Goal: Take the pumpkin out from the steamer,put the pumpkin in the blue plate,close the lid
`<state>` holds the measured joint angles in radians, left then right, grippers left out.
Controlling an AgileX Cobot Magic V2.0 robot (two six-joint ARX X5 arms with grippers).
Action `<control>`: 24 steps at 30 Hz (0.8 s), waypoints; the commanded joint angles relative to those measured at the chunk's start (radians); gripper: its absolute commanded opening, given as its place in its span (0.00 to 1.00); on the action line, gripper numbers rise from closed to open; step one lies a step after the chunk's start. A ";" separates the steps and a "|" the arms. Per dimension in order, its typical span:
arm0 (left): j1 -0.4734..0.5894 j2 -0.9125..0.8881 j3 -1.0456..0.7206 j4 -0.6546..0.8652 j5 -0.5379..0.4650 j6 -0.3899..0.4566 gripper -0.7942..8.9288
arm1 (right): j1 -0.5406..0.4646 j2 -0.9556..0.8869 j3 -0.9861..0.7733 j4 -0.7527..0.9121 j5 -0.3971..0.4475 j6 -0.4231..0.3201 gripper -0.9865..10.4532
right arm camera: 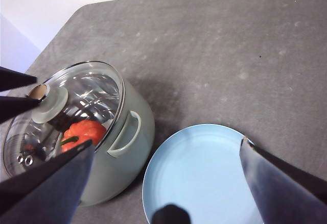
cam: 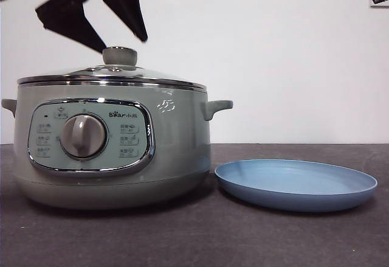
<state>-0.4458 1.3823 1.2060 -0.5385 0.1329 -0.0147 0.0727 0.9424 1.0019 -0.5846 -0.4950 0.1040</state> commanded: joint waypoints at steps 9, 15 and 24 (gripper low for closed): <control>-0.007 0.042 -0.003 -0.025 -0.003 0.040 0.35 | 0.003 0.000 0.003 -0.015 -0.001 -0.009 0.50; -0.007 0.042 -0.003 -0.027 -0.003 0.073 0.07 | 0.003 0.000 0.003 -0.024 -0.001 -0.009 0.50; -0.007 0.039 0.025 0.000 -0.003 0.072 0.07 | 0.003 0.000 0.003 -0.021 0.000 -0.008 0.50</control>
<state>-0.4492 1.4216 1.2121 -0.5648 0.1219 0.0463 0.0727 0.9424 1.0019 -0.6098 -0.4950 0.1040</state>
